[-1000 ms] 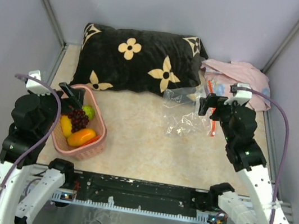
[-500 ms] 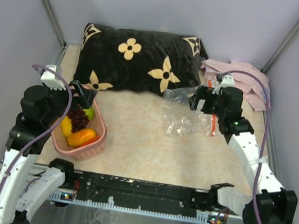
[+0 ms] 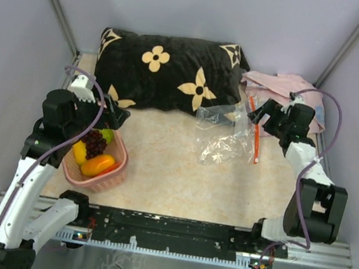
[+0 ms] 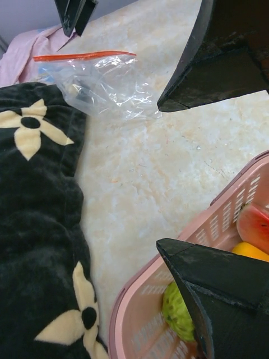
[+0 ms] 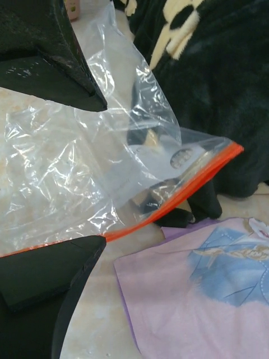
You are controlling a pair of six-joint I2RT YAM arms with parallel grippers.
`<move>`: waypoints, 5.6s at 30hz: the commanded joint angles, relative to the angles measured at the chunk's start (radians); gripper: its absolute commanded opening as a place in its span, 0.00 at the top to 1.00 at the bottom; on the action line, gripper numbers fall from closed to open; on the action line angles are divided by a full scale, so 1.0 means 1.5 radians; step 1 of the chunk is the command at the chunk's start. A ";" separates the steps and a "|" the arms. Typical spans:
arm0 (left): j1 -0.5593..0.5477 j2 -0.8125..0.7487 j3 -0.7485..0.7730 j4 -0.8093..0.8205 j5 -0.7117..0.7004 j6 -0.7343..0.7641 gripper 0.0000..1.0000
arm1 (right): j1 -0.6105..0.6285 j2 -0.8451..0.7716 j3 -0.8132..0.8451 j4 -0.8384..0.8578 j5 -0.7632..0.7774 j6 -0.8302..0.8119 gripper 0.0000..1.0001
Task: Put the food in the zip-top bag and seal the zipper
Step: Pick up the zipper food storage bag at the center of the board, then open the zipper of the food storage bag.
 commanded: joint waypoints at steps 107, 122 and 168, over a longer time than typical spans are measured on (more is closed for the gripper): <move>-0.250 0.168 -0.124 0.403 -0.045 -0.419 0.18 | 0.766 -0.149 -0.018 0.115 0.658 -0.203 1.00; -0.250 0.227 -0.110 0.465 -0.029 -0.429 0.22 | 0.792 -0.129 -0.014 0.135 0.677 -0.221 1.00; -0.250 0.291 -0.097 0.463 -0.001 -0.403 0.85 | 0.803 -0.089 0.001 0.162 0.574 -0.247 0.88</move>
